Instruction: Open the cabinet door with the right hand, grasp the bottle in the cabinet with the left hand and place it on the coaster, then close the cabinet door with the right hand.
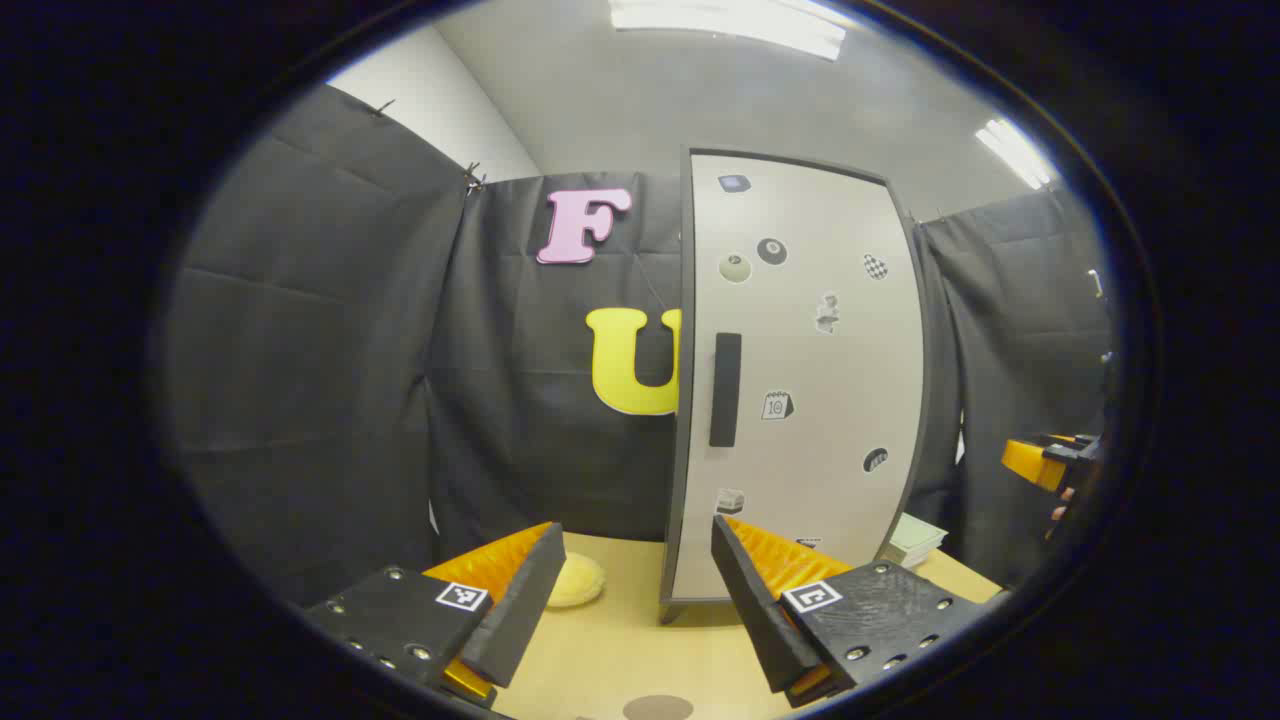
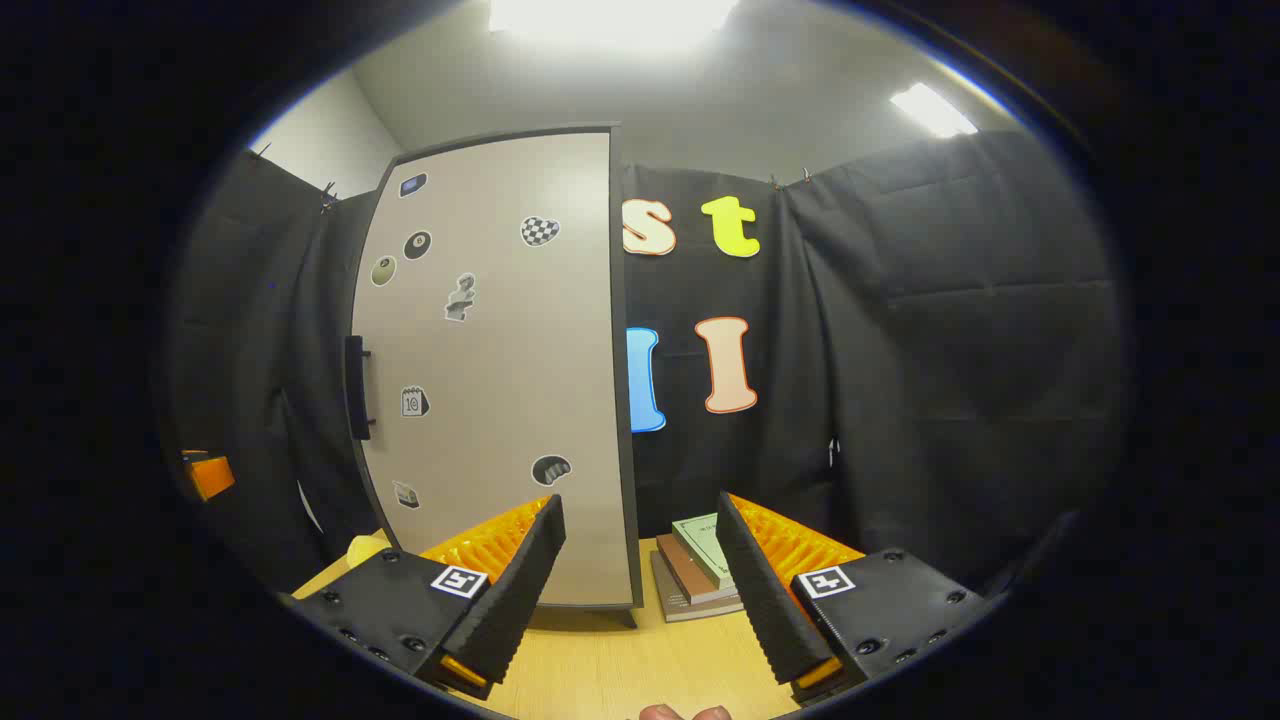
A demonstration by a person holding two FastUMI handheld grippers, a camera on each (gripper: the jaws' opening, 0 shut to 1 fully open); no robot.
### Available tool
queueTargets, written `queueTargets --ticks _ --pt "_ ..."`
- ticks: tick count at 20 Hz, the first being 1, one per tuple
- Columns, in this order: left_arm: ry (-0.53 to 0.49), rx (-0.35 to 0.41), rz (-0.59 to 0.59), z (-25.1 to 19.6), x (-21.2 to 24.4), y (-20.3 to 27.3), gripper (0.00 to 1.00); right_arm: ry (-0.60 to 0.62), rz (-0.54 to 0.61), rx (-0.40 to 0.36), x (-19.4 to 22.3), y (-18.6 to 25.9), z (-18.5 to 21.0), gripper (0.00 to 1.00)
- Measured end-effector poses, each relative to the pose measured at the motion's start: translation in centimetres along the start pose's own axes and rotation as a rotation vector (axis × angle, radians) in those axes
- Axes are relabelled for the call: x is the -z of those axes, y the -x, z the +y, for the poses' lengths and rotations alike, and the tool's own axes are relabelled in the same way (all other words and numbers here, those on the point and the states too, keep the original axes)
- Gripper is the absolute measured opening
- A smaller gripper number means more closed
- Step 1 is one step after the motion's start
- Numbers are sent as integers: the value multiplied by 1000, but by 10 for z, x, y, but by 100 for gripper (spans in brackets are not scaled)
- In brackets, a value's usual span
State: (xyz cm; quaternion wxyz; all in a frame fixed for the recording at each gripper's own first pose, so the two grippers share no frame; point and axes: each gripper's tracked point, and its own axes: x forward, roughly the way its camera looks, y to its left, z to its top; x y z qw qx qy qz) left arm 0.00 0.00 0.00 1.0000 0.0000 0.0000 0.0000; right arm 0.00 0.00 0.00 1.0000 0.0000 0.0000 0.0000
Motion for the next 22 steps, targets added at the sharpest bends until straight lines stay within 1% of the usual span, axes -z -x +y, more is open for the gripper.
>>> queueTargets --ticks 1,2,4,5,6,7,8,9,11,12,14,15,16,17,18,19,20,21,22 --pt "-2 -7 2 1 0 0 91 -1 1 -6 0 -1 3 97" --pt "-4 -13 2 1 0 0 88 1 3 -13 -1 -1 6 97" --pt "-9 -23 9 2 1 0 88 5 13 -20 2 3 17 97" --pt "-11 -26 14 2 1 -1 88 2 14 -21 2 3 14 95" --pt "-11 -27 18 2 2 1 88 -3 10 -22 2 2 14 99" --pt "-9 -35 22 2 2 1 88 -4 10 -28 3 1 15 97" --pt "-8 -45 23 3 2 1 88 0 15 -36 5 0 15 95" --pt "-6 -58 27 4 2 1 88 6 22 -45 5 0 15 97" --pt "4 -92 33 7 3 -2 88 14 41 -67 9 -3 15 95" --pt "15 -102 41 7 3 -3 88 15 51 -80 11 -4 14 97" --pt "41 -109 63 6 4 -5 88 21 68 -105 15 -7 13 97" --pt "48 -110 72 4 3 -6 91 26 69 -118 17 -11 13 95" --pt "56 -114 76 2 2 -9 88 25 75 -141 20 -15 15 97" --pt "69 -123 79 -6 2 -13 91 24 106 -169 27 -18 19 95" --pt "92 -134 72 -13 5 -13 88 22 124 -187 31 -23 19 98" --pt "121 -148 70 -16 6 -11 91 21 127 -200 33 -31 18 96" --pt "146 -154 84 -20 8 -8 91 24 129 -211 32 -34 18 95" --pt "168 -157 85 -27 13 3 91 31 116 -219 29 -37 19 97" --pt "176 -159 78 -30 12 3 94 39 96 -228 21 -39 22 97"
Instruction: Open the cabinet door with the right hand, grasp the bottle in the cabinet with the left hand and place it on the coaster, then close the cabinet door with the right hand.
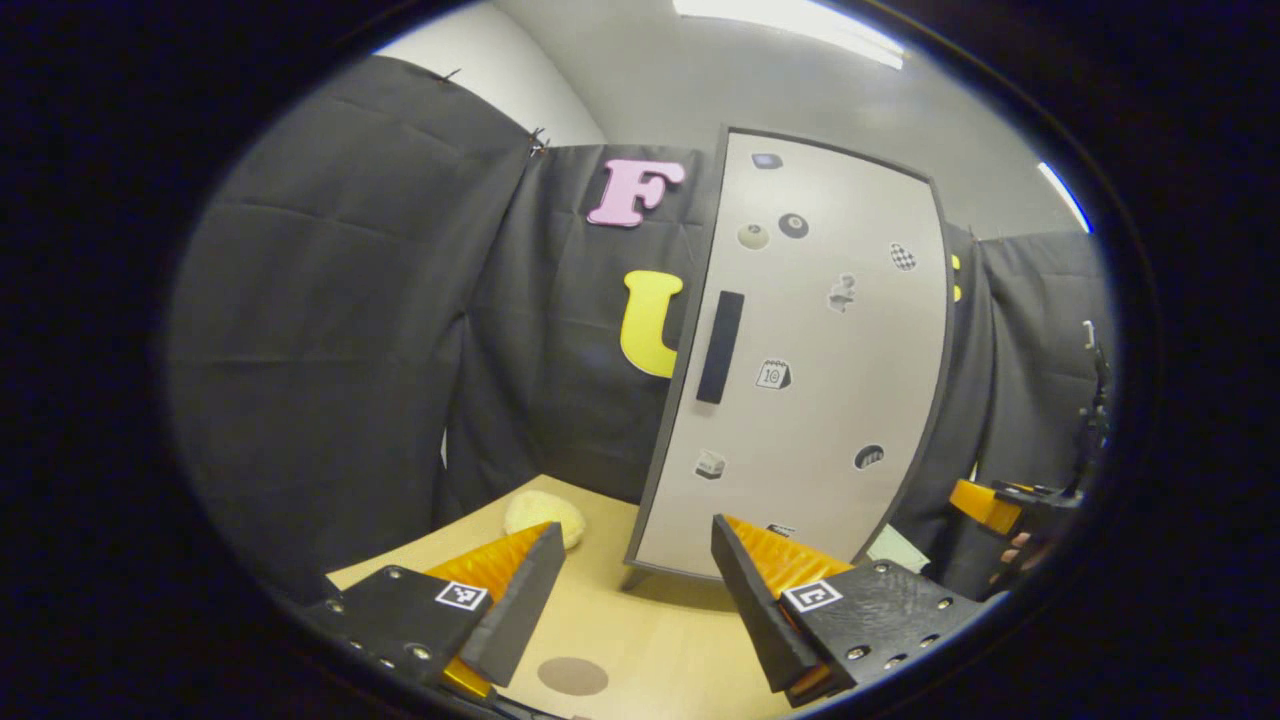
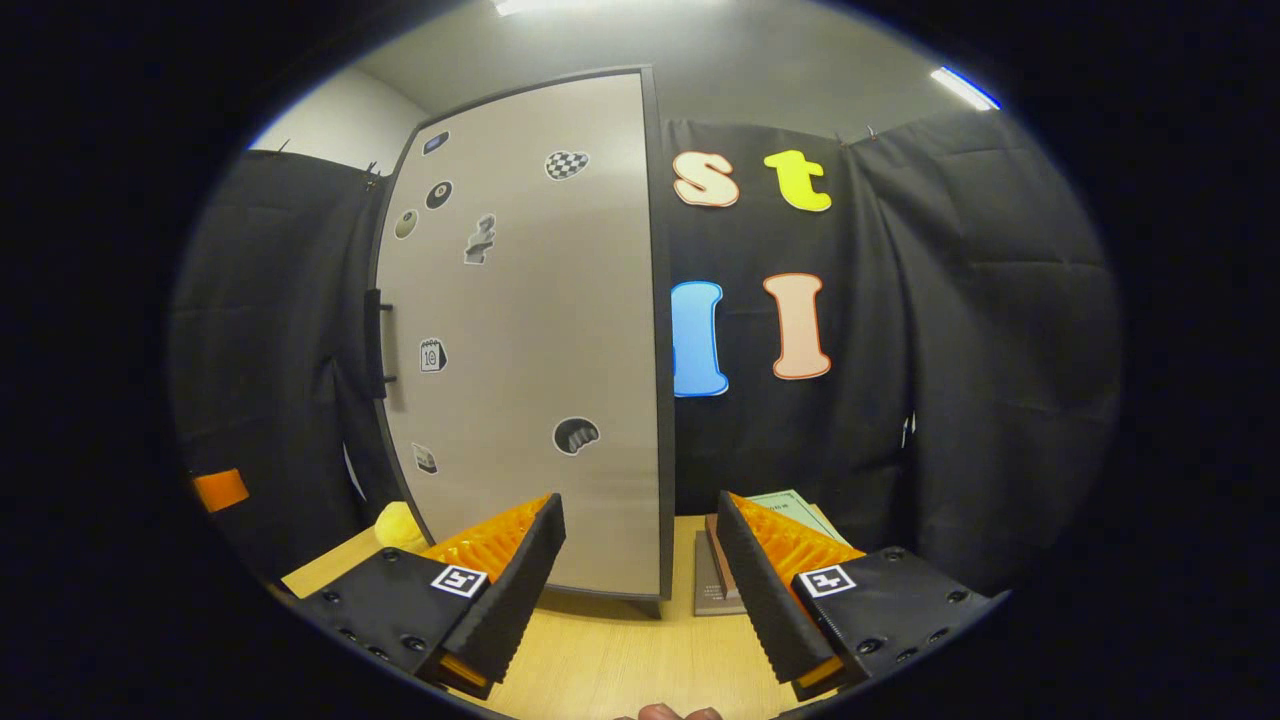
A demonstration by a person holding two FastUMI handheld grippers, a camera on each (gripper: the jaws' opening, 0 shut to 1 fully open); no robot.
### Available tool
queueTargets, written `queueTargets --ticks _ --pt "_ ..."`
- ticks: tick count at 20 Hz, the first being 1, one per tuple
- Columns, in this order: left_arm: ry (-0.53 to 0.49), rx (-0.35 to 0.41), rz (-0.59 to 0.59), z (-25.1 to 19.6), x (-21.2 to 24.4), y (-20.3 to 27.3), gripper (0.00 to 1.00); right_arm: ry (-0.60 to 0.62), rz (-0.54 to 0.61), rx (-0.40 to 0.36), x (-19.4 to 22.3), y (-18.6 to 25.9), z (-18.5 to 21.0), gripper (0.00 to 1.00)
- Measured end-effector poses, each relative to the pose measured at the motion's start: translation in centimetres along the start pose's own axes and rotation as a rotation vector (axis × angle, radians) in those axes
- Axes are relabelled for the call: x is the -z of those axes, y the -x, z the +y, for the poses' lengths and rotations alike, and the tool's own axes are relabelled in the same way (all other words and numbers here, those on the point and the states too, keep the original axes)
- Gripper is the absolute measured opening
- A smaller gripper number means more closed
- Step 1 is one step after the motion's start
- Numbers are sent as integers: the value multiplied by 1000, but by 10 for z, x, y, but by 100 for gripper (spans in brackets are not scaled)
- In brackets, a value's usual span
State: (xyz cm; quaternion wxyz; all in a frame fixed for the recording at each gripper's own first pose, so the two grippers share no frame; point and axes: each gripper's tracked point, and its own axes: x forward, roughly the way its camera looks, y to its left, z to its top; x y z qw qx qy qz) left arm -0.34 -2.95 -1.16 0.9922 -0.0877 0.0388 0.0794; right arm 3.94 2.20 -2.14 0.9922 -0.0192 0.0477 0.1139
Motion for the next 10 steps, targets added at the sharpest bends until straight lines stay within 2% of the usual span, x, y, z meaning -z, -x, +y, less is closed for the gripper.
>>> queueTargets --ticks 1,3,5,7,9,10 --pt "-5 -5 -2 2 -1 0 91 8 -10 -11 -6 -3 4 95" --pt "-41 -28 6 13 -1 -4 91 -2 -7 -47 -18 -10 21 97" --pt "-88 -42 -12 23 -9 -5 87 -48 -5 -98 -35 -19 46 97" --pt "-132 -56 -20 34 -15 -6 88 -91 5 -142 -51 -28 73 97" --pt "-142 -41 -25 37 -17 -5 88 -117 0 -178 -69 -40 101 94" --pt "-129 -22 -13 36 -13 -3 89 -127 2 -187 -77 -46 114 98"
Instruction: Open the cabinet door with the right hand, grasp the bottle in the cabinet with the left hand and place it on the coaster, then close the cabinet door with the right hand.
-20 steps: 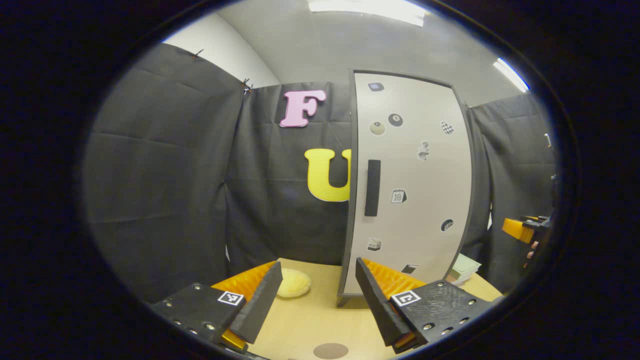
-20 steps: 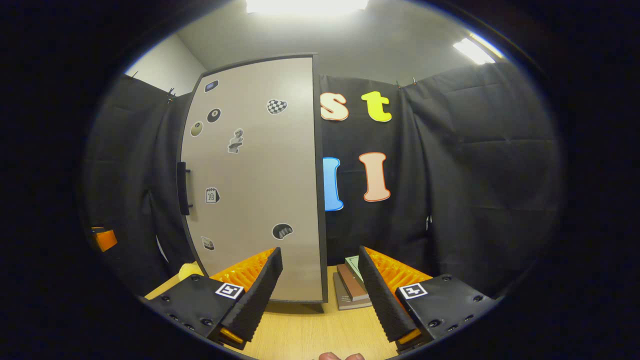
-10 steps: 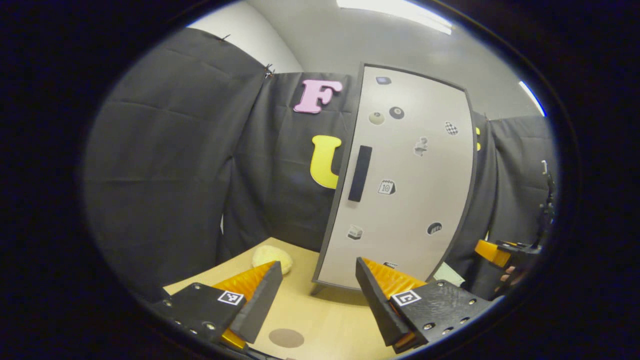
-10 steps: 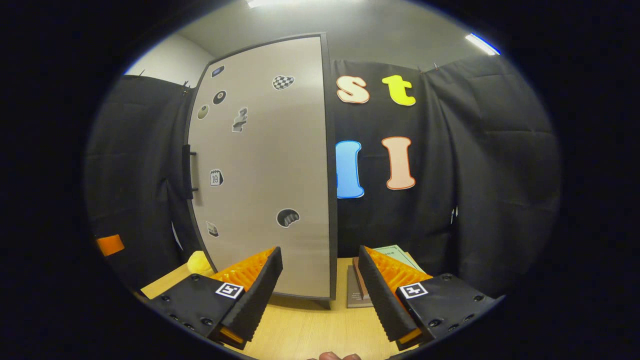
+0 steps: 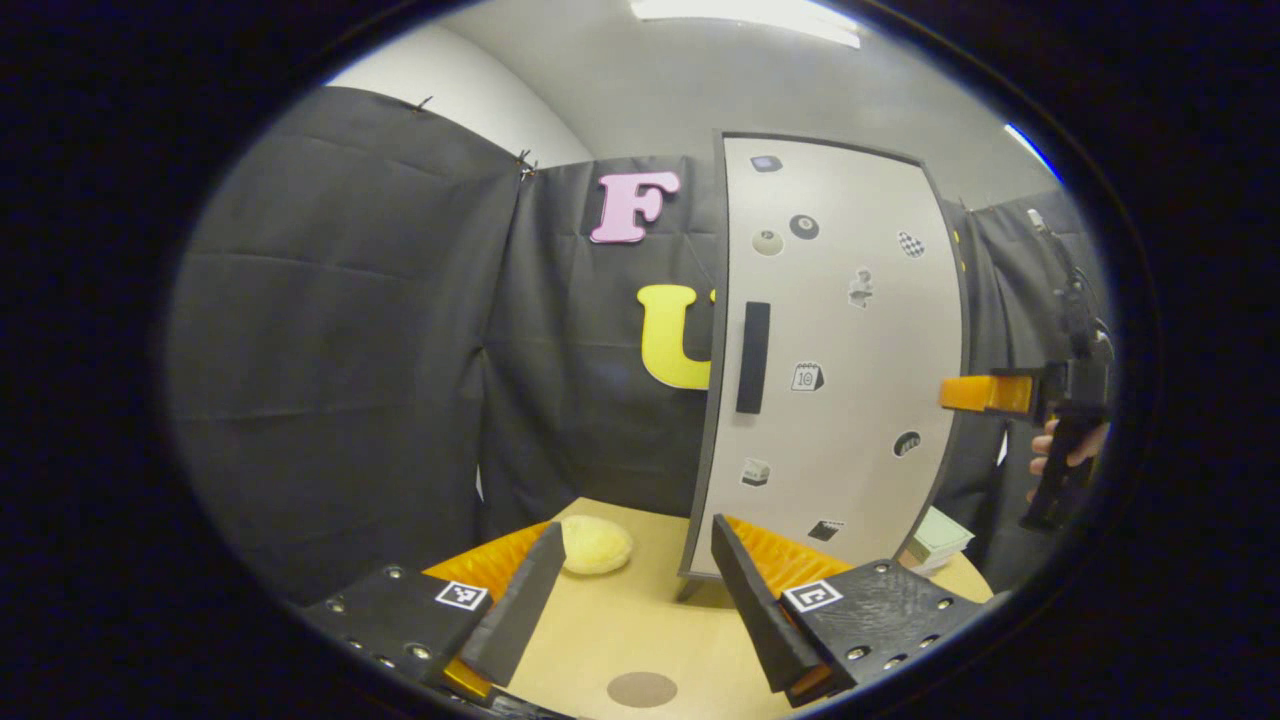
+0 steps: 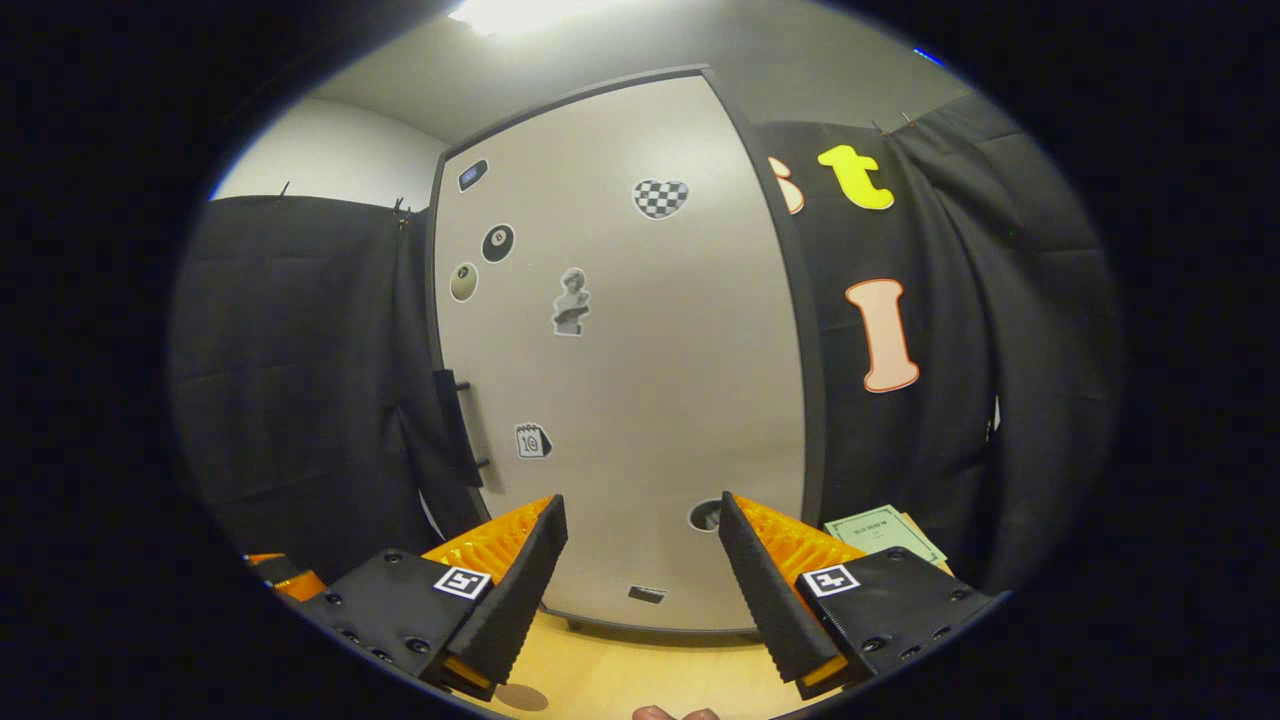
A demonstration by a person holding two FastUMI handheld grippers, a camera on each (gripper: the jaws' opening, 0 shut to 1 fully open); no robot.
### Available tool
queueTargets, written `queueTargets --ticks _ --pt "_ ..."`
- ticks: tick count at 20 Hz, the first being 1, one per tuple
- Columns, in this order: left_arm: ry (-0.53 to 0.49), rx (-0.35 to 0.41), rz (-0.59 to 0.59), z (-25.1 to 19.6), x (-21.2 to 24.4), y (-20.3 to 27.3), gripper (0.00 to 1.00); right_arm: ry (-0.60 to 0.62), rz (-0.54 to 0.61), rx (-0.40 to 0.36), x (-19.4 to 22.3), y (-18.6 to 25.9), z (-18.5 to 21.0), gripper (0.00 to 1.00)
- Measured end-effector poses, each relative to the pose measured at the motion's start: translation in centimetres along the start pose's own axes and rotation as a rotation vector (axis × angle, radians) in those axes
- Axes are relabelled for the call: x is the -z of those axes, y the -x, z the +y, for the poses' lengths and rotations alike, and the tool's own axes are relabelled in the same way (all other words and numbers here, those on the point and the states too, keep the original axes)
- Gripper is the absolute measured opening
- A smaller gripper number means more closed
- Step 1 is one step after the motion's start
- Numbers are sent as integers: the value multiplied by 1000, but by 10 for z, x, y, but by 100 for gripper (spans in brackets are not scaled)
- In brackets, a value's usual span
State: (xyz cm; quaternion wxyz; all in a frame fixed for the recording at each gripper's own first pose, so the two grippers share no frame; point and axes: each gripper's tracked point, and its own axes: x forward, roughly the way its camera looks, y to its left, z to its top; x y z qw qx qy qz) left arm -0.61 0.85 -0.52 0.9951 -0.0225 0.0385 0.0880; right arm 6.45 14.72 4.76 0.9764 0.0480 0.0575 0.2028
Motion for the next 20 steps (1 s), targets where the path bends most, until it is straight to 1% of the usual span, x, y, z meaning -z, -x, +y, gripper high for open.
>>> queueTargets --ticks 1,2,3,4,7,11,13,14,15,16,18,20 --pt "11 17 12 -1 4 1 91 0 -5 -14 -6 -8 14 98" --pt "13 29 18 2 6 4 89 17 -16 -15 -14 -17 24 98" --pt "7 36 21 5 7 4 91 40 -30 -11 -20 -24 34 98" --pt "1 42 23 11 9 4 88 62 -46 -13 -27 -31 46 98" --pt "1 52 18 27 10 8 89 110 -64 -22 -36 -50 81 98" --pt "56 53 45 55 25 5 91 152 -76 -30 -39 -84 129 98" --pt "90 51 57 70 32 3 91 189 -86 -3 -39 -99 143 98" --pt "108 50 61 78 35 4 88 200 -83 9 -37 -106 147 99" --pt "123 47 67 84 39 3 88 201 -74 14 -33 -113 153 95" --pt "135 36 80 93 46 3 88 189 -60 19 -29 -119 156 99" --pt "129 4 105 111 61 4 90 171 -36 43 -22 -132 159 99" --pt "123 -27 121 124 73 4 91 180 -10 64 -15 -145 161 100"
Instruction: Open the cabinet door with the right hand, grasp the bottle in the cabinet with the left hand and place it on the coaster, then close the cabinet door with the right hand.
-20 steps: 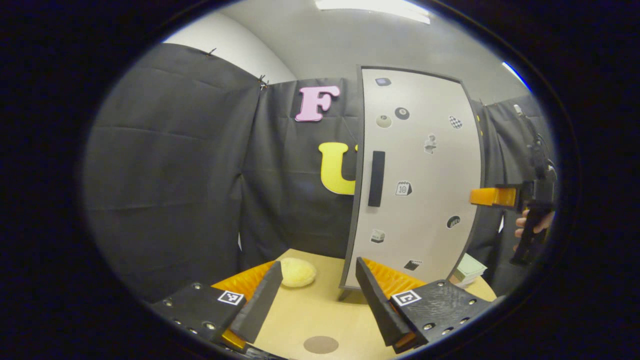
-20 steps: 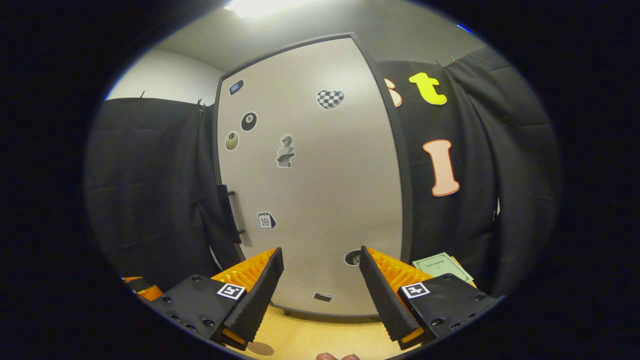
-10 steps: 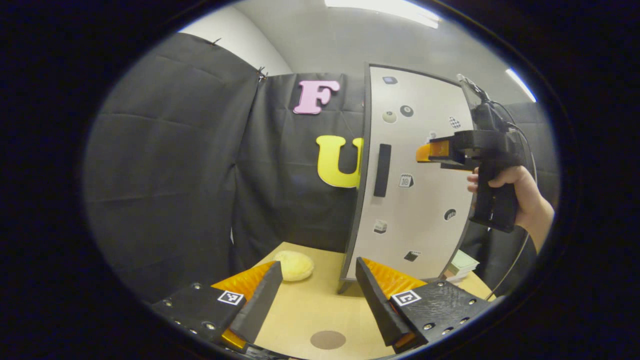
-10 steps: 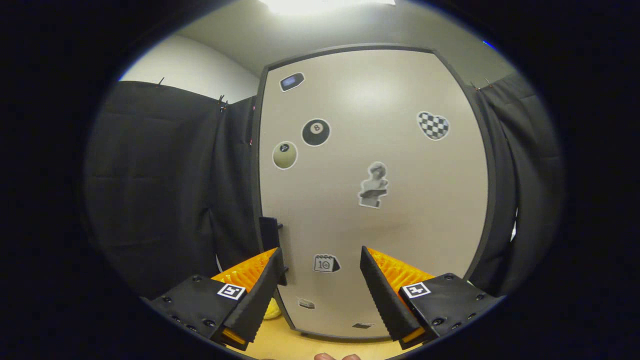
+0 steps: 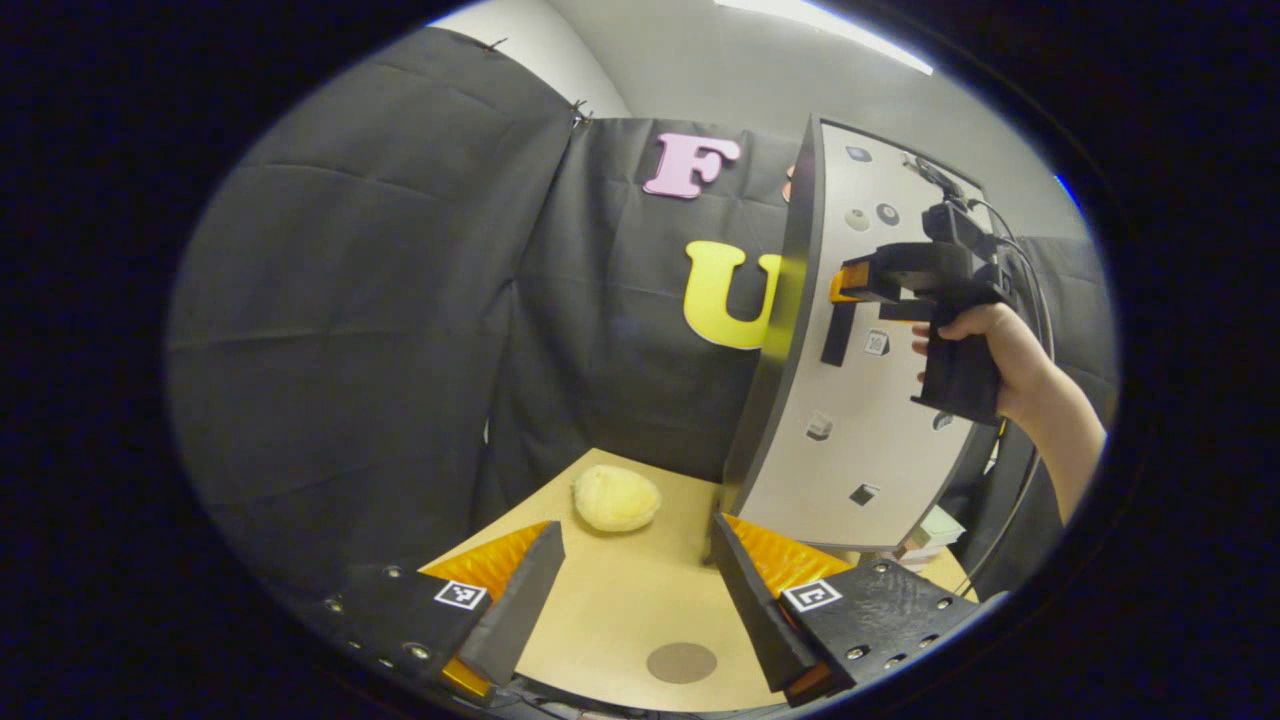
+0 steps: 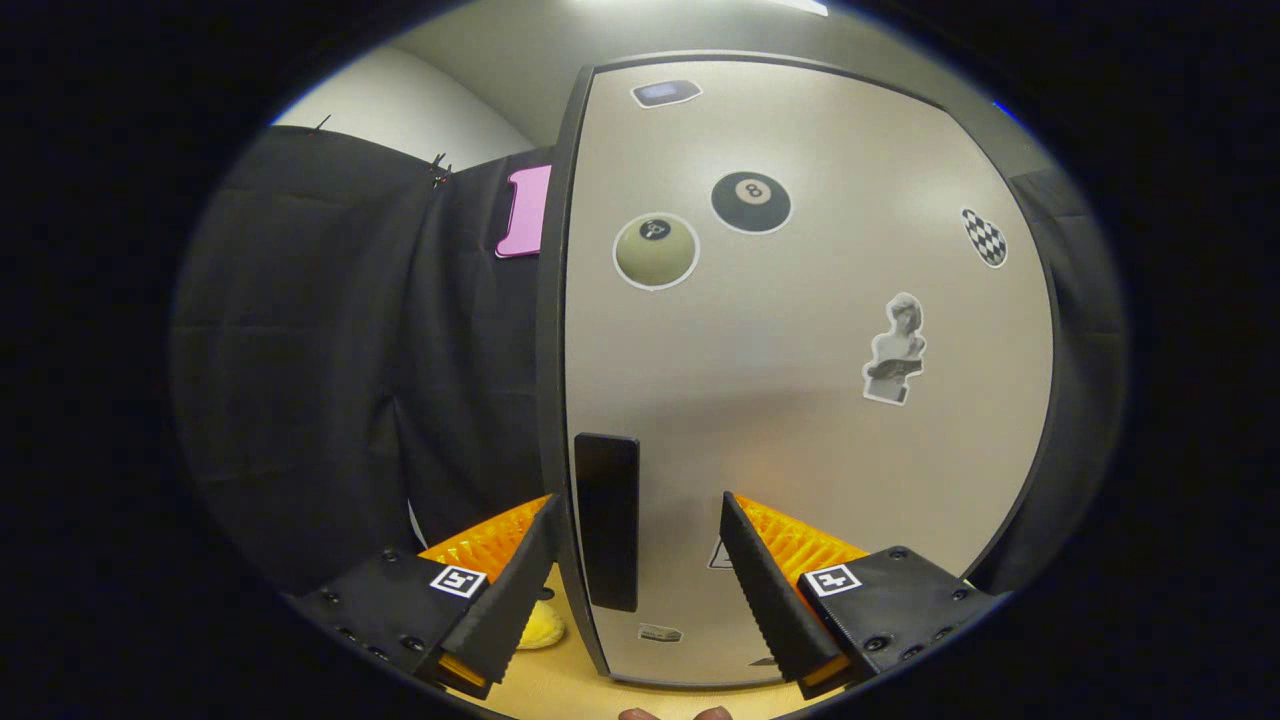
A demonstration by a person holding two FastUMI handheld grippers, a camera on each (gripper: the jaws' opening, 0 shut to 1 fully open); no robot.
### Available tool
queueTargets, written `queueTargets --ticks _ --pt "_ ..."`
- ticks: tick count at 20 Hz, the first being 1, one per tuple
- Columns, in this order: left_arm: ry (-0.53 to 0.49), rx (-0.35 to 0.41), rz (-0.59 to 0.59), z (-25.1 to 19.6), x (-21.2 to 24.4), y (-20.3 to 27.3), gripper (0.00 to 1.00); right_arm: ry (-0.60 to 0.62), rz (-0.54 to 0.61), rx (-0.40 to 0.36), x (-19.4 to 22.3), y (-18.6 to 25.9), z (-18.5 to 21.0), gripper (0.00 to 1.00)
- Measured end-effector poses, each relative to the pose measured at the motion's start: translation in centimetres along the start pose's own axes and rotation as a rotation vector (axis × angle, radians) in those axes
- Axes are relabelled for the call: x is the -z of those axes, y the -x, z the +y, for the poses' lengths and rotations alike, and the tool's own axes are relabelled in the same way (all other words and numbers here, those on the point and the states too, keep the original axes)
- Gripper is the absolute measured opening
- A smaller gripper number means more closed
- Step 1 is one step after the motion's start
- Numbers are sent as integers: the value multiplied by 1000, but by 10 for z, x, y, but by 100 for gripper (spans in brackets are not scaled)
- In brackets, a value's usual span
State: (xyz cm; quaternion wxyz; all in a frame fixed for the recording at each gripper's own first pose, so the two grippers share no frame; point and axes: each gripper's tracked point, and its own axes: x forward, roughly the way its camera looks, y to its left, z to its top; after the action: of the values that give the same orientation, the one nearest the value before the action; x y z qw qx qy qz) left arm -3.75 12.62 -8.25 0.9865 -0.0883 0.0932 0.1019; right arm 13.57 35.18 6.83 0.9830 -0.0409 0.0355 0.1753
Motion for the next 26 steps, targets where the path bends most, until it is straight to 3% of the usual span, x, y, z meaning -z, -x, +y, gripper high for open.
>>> queueTargets --ticks 3,4,5,7,8,12,13,17,20,21,23,24,25,26 --pt "5 -10 3 9 4 4 91 9 31 25 8 -11 3 96" --pt "3 -15 -1 12 4 5 91 6 44 35 12 -13 3 87" --pt "-1 -20 -3 15 4 5 91 4 40 51 12 -15 3 86" --pt "-9 -28 -4 20 2 7 88 5 35 78 12 -15 2 72" --pt "-9 -26 -5 22 1 7 88 5 40 75 13 -18 3 70" --pt "-16 -22 -14 28 -3 8 88 -30 84 69 19 -17 12 37" --pt "-19 -25 -15 30 -3 9 88 -41 84 76 20 -17 13 39" --pt "-16 -30 -16 37 -2 15 91 -26 77 75 21 -15 13 29" --pt "-26 -40 -28 45 -4 20 88 -15 78 27 19 -15 17 10" --pt "-27 -42 -30 46 -5 20 88 -11 84 11 22 -12 16 13" --pt "-32 -44 -32 50 -5 16 88 4 78 -15 21 -4 18 5" --pt "-38 -47 -30 53 -4 13 94 7 72 -26 21 4 19 8" --pt "-44 -49 -27 54 -4 10 91 8 67 -38 23 19 18 5" --pt "-49 -49 -28 56 -5 8 93 12 65 -50 24 31 17 8"
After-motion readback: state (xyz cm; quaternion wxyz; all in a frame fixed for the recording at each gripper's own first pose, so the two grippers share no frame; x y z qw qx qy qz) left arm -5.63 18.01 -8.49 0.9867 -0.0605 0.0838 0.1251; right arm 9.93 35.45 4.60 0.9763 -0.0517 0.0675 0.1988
